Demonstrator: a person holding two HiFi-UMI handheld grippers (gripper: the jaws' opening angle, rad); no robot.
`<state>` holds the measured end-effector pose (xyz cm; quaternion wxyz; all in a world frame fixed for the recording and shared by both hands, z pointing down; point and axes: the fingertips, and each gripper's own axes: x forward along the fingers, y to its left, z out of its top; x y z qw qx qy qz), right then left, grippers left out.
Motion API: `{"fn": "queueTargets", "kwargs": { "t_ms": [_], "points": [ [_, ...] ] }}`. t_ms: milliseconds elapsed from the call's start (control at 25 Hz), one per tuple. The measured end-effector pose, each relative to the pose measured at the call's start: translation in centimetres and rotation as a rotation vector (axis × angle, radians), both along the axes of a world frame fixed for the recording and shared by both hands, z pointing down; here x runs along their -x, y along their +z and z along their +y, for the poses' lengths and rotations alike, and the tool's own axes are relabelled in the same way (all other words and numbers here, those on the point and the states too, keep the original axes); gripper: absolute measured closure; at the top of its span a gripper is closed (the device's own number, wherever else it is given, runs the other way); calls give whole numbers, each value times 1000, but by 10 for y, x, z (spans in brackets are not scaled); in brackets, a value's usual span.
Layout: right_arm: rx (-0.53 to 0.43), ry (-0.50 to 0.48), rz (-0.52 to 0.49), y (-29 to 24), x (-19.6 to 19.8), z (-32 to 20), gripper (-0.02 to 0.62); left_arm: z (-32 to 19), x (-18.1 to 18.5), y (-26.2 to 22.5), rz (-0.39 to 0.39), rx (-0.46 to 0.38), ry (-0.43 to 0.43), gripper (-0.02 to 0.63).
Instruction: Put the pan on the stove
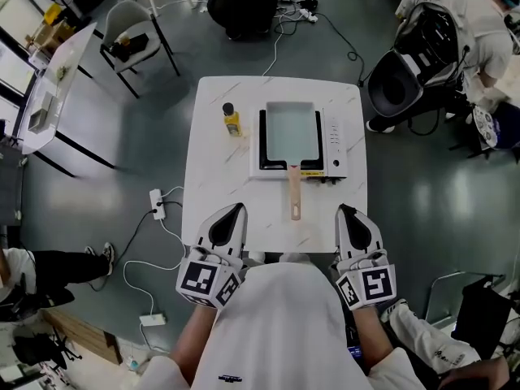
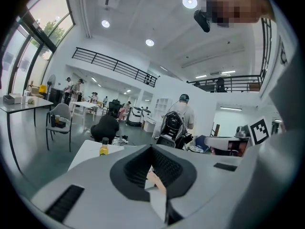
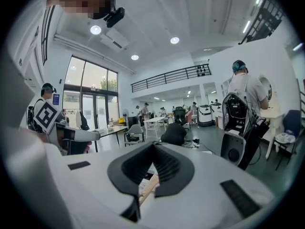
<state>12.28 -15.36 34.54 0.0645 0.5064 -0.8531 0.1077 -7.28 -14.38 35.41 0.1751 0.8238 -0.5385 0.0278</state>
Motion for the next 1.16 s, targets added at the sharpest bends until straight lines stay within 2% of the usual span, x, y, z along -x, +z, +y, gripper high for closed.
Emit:
{"fn": "queueTargets", "kwargs": {
  "t_ms": [280, 1160],
  "points": [
    [-3, -14, 28, 3, 1, 1, 592, 0, -8, 2, -10, -8, 10, 606],
    [4, 25, 23, 1, -6, 11, 592, 13, -22, 4, -30, 16, 39, 606]
  ]
}}
